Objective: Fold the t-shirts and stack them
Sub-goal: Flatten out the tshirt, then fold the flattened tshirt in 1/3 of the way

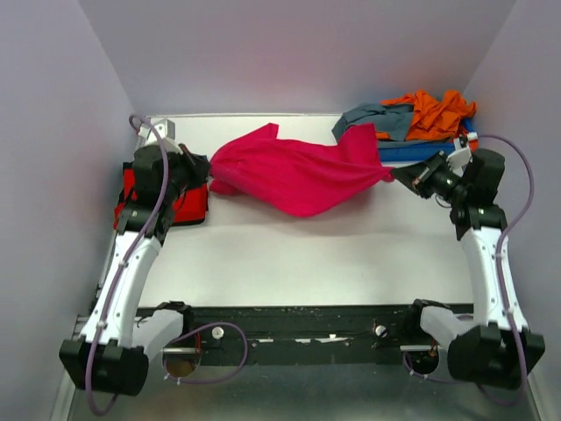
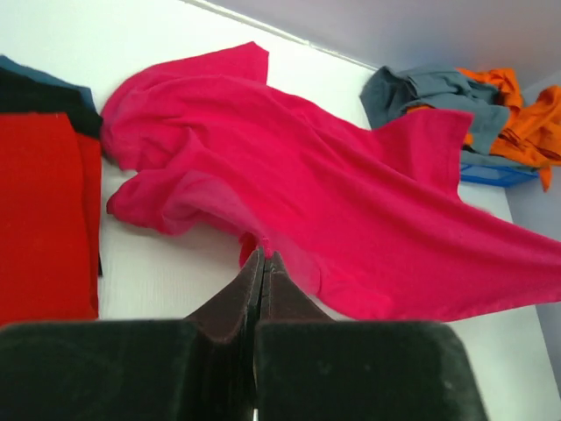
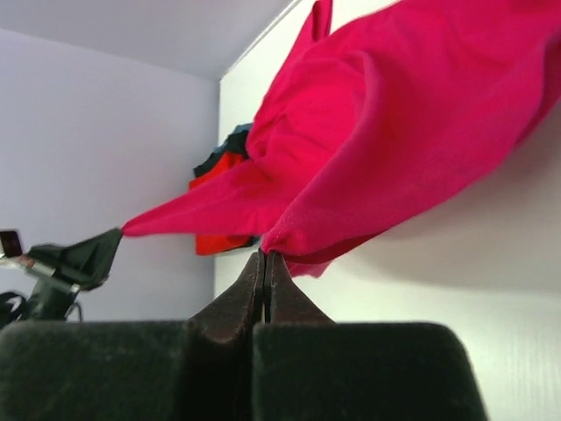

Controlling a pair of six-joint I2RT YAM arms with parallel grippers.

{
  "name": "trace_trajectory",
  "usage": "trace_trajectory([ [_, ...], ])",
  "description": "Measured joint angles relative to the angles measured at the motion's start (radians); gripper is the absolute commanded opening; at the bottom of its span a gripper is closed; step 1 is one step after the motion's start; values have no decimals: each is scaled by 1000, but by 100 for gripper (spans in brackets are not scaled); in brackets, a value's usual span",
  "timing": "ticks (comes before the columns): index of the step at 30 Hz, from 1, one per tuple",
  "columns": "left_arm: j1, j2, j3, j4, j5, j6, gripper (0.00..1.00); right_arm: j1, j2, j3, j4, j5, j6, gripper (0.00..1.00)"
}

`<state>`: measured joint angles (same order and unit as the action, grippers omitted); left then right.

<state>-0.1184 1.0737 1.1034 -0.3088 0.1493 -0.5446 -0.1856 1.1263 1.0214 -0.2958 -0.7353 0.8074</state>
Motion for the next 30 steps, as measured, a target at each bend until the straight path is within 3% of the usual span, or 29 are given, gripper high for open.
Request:
trace_trajectory([
  [5, -23, -253, -180, -37, 10, -46, 0, -4, -407, -262, -87, 184, -35, 1],
  [10, -41, -404, -264, -123, 14, -73, 0, -5, -673, -389, -258, 316, -38, 1],
  [13, -41, -466, -282, -216, -9, -89, 0, -5, -752, -406, -338, 372, -48, 1],
  [19, -41, -568, -254, -317, -61, -92, 0, -5, -744, -478, -415, 428, -61, 1],
  [30, -41, -382, -319, -262, -71, -87, 0, -5, -553, -528, -369, 443, -69, 1],
])
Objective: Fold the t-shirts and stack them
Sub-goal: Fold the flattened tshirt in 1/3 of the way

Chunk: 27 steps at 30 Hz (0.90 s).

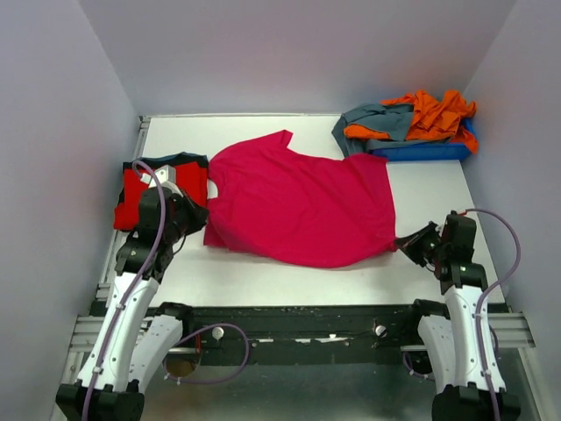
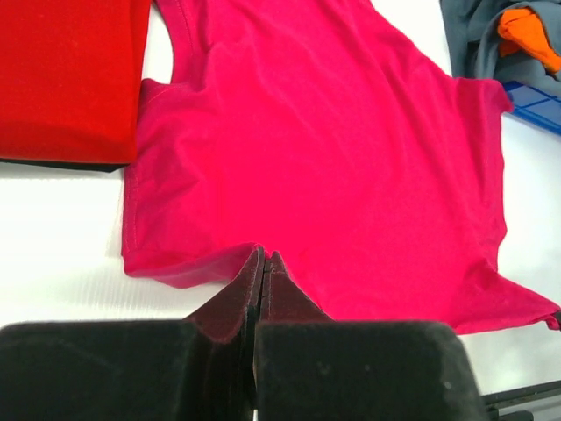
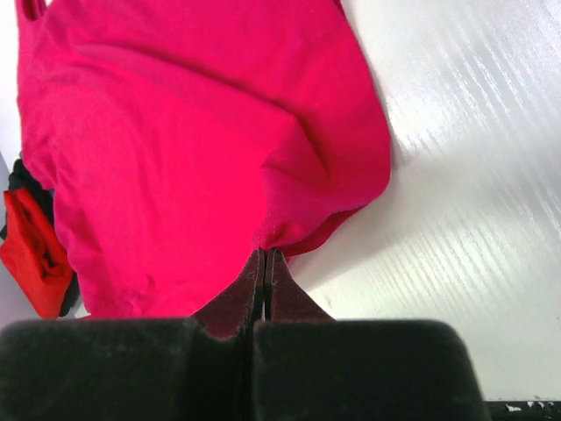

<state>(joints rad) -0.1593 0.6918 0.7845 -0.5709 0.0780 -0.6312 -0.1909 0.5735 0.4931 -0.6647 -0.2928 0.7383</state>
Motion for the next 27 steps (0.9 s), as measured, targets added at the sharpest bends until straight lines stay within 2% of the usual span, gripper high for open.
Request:
trace_trajectory([
  [10, 0, 226, 80, 90, -29, 2, 0, 0, 295, 21, 165, -7, 11, 1],
  [27, 0, 642, 416, 176, -157, 3, 0, 0, 764, 312, 355, -19, 68, 1],
])
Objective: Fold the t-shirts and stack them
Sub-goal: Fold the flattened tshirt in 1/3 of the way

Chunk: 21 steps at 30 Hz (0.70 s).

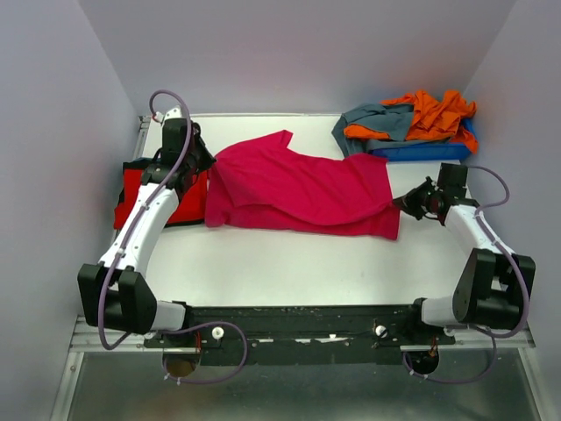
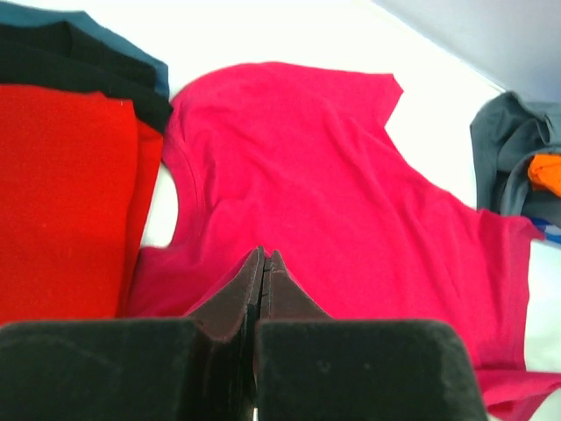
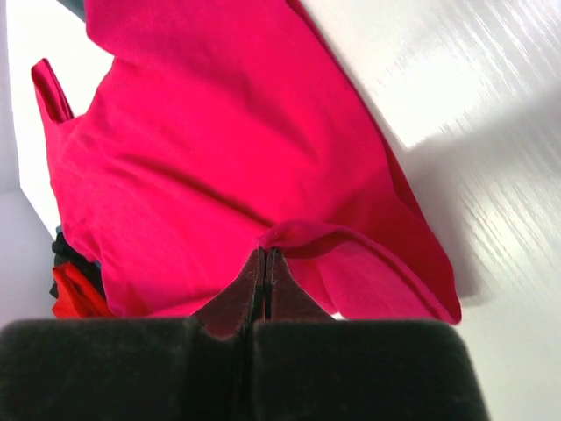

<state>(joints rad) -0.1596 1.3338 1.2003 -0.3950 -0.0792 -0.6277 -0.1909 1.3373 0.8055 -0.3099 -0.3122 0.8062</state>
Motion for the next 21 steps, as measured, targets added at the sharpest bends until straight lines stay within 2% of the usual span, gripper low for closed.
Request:
trace_trajectory([
  [12, 2, 278, 209, 8, -40, 26, 0, 0, 208, 147, 34, -16, 5, 1],
  [21, 5, 342, 253, 0, -42, 32, 0, 0, 303, 230, 36, -18, 15, 1],
])
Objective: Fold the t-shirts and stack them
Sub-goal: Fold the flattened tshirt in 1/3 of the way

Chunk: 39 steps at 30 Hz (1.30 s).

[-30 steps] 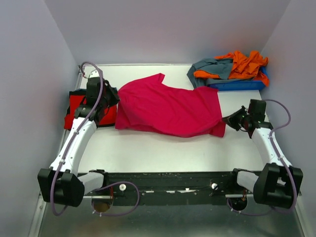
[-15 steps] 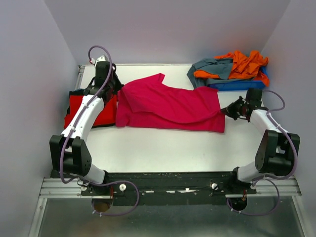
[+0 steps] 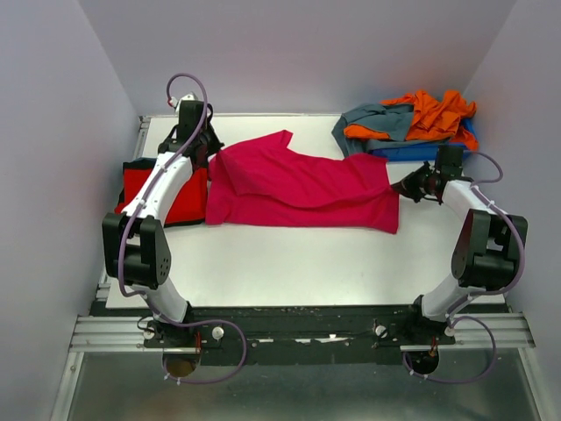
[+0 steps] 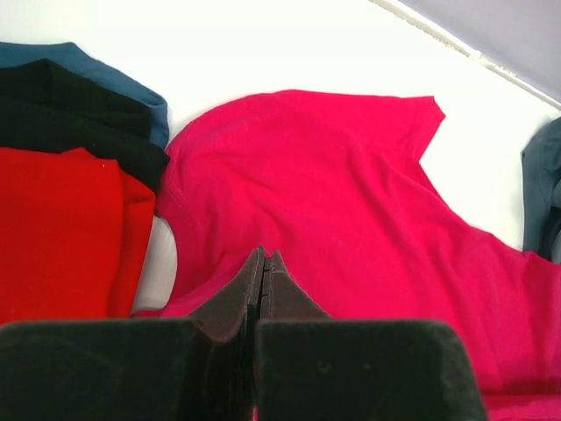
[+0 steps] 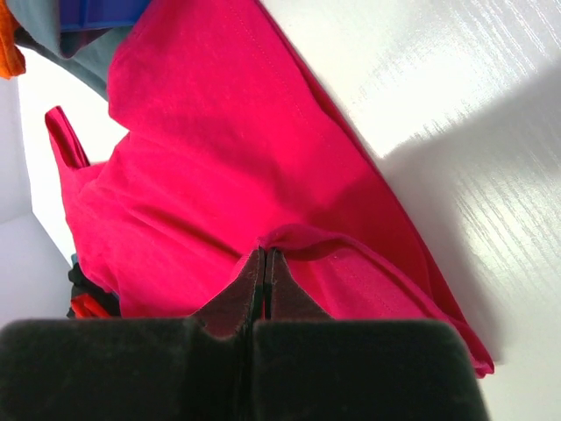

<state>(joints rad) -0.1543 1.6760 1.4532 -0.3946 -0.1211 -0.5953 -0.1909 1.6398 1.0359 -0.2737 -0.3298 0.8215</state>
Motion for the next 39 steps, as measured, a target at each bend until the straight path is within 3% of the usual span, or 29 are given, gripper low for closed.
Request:
trace_trajectory([
  [18, 37, 11, 28, -5, -21, -1, 0, 0, 31, 28, -4, 1, 16, 1],
  [20, 38, 16, 31, -5, -21, -4, 0, 0, 32, 32, -7, 1, 15, 14],
  [21, 39, 19, 33, -4, -21, -5, 0, 0, 35, 40, -12, 1, 14, 28],
  [22, 41, 31, 43, -4, -20, -8, 0, 0, 40, 48, -13, 1, 11, 34],
  [25, 43, 84, 92, -5, -4, -19, 22, 0, 48, 68, -15, 3, -2, 40],
  [26, 43, 114, 117, -7, 5, -20, 33, 0, 46, 66, -15, 3, -3, 45],
  [27, 43, 142, 142, -8, 14, -21, 44, 0, 40, 60, -13, 5, -3, 45],
  [30, 43, 178, 158, -9, 40, -28, 65, 0, -12, 0, -10, 19, -5, 46],
  [35, 40, 139, 97, -3, 67, -39, 68, 0, -195, -190, 7, 30, -10, 46],
  [39, 20, 16, -26, 11, 69, -51, 66, 0, -329, -343, 30, 29, -10, 46],
])
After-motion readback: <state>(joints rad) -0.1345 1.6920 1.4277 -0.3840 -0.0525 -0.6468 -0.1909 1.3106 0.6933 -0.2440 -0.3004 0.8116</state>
